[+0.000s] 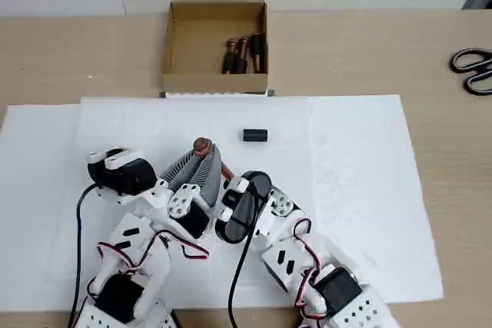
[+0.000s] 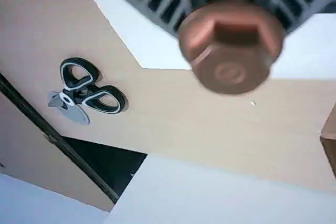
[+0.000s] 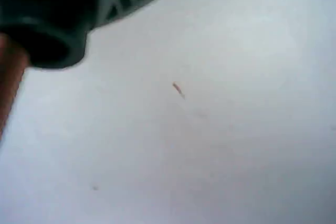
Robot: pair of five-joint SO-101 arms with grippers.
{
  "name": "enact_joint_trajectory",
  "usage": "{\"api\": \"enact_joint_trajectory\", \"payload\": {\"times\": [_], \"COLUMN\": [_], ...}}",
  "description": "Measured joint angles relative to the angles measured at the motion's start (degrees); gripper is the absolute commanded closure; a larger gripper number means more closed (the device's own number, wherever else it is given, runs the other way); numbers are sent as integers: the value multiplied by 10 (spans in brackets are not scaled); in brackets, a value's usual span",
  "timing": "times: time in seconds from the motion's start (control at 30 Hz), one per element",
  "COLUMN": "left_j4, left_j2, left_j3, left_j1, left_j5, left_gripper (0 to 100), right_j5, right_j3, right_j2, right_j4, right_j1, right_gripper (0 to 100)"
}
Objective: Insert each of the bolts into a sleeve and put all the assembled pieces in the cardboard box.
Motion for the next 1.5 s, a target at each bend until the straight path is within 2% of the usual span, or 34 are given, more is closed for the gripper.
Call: {"api": "enact_joint_trajectory", "payload": {"times": [0.67, 0.87, 1.07, 1.33, 1.5], "left_j4": [0, -4, -7, 76, 86], "left_j2": [0, -2, -3, -4, -4], "left_j3": [6, 44, 53, 55, 55], "left_j1": [3, 43, 44, 60, 61], "left_j5": [0, -4, -4, -16, -23], "left_gripper": [994, 994, 994, 994, 994], "right_j5": [0, 0, 0, 0, 0], "right_j3": [-3, -1, 0, -3, -4], "right_j2": [0, 1, 2, 2, 2], "right_j4": [0, 0, 0, 1, 1], "right_j1": [26, 13, 13, 4, 3], "right_gripper": [995, 995, 995, 995, 995]}}
